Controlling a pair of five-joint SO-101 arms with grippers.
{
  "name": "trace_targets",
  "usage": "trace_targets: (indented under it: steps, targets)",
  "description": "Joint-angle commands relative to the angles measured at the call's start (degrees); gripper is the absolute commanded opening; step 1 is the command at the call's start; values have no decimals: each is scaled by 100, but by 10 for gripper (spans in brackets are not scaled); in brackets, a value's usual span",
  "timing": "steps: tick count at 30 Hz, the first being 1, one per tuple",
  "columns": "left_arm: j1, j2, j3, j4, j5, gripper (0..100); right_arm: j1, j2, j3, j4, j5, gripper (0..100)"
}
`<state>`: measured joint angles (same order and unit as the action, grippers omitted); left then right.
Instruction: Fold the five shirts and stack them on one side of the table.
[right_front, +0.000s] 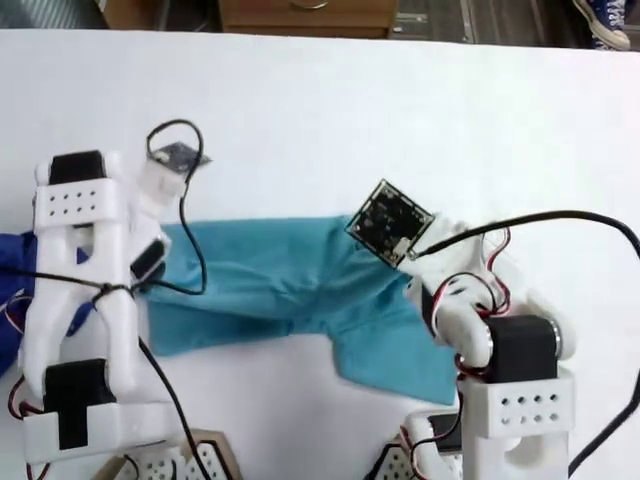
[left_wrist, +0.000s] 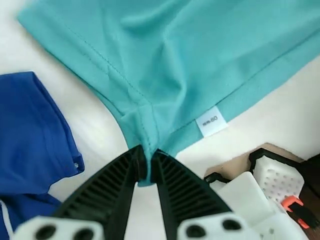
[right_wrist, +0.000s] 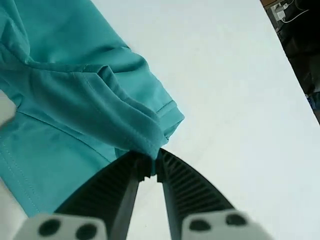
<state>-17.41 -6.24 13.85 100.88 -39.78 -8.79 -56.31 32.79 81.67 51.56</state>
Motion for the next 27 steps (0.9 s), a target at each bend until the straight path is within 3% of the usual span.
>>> trace_targets:
  steps: [1,8,21,27]
  targets:
    - [-26,-273,110,-123,-53,20,57,-127,44,-189,35,20]
    - [-26,-237,541,-615,-185,20,66,-127,114,-321,35,20]
    - [0,-211,-110,-1213,-158,20,66,593,62,-1754,18,20]
    - [62,-202,-1174,-1512,237,20,66,1666,-1301,-2167,0,20]
